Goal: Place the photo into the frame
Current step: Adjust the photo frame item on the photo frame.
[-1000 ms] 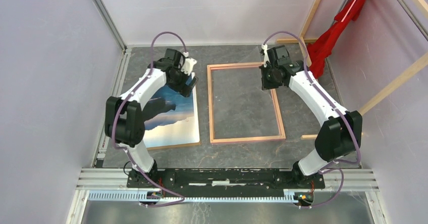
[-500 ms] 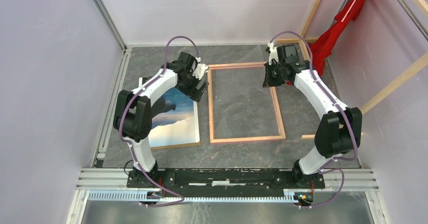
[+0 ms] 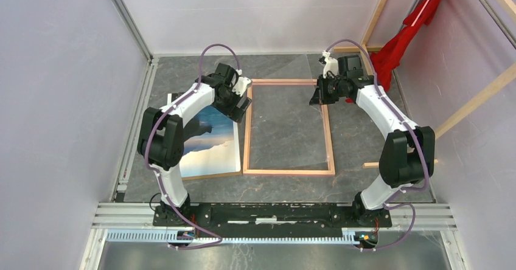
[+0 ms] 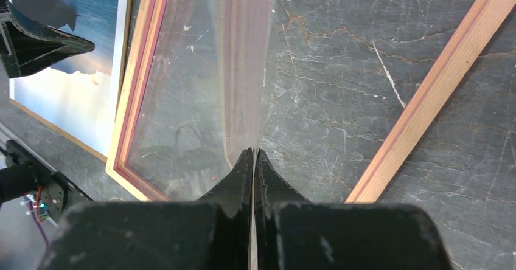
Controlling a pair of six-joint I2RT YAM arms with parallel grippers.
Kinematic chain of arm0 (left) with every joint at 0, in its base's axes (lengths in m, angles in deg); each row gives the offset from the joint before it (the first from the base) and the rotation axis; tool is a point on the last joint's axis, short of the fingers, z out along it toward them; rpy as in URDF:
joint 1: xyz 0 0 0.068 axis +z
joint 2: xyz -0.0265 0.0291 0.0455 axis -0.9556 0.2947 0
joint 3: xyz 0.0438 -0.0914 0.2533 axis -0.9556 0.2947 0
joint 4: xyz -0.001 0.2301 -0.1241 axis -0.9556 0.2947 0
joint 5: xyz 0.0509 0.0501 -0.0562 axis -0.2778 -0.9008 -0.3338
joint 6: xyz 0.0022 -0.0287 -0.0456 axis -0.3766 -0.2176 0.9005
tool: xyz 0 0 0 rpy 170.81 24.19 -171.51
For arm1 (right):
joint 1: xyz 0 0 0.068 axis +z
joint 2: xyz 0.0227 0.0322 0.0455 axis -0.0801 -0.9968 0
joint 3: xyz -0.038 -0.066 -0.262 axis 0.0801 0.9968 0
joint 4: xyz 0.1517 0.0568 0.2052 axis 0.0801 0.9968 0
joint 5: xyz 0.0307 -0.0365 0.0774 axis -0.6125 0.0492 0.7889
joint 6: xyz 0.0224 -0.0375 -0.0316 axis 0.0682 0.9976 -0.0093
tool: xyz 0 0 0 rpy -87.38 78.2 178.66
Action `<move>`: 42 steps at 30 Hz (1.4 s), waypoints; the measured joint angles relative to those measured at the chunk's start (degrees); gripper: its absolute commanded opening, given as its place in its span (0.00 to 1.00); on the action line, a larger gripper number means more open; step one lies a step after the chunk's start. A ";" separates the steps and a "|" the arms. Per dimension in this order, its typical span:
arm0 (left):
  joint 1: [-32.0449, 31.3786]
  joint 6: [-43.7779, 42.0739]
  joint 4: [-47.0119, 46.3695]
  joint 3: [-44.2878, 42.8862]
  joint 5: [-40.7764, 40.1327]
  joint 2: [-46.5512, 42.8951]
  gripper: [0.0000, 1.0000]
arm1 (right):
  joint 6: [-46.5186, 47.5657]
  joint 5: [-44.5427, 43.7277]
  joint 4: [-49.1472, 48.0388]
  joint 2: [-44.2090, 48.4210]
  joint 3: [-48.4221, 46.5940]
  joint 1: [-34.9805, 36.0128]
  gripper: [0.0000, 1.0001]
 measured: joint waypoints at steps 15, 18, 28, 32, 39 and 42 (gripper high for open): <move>0.00 0.07 -1.57 4.39 -1.25 -0.02 0.93 | -9.44 10.29 -8.92 -0.90 7.91 -5.07 0.16; 0.00 0.07 -1.95 5.79 -1.18 -0.02 0.93 | -10.91 10.91 -10.29 -0.92 8.24 -5.20 0.19; 0.00 0.04 -4.24 8.81 -1.18 -0.24 0.91 | -19.32 13.18 -17.44 -0.90 15.80 -5.38 0.10; 0.00 0.07 -5.18 10.45 -1.11 -0.48 0.91 | -23.37 15.34 -19.91 -0.39 16.44 -5.42 0.04; 0.00 0.04 -6.05 10.95 -0.87 -0.55 0.90 | -29.70 18.29 -24.39 3.85 17.97 -5.25 0.00; 0.00 0.07 -6.21 10.95 -0.79 -0.70 0.90 | -31.10 18.93 -25.55 4.90 18.27 -5.14 0.00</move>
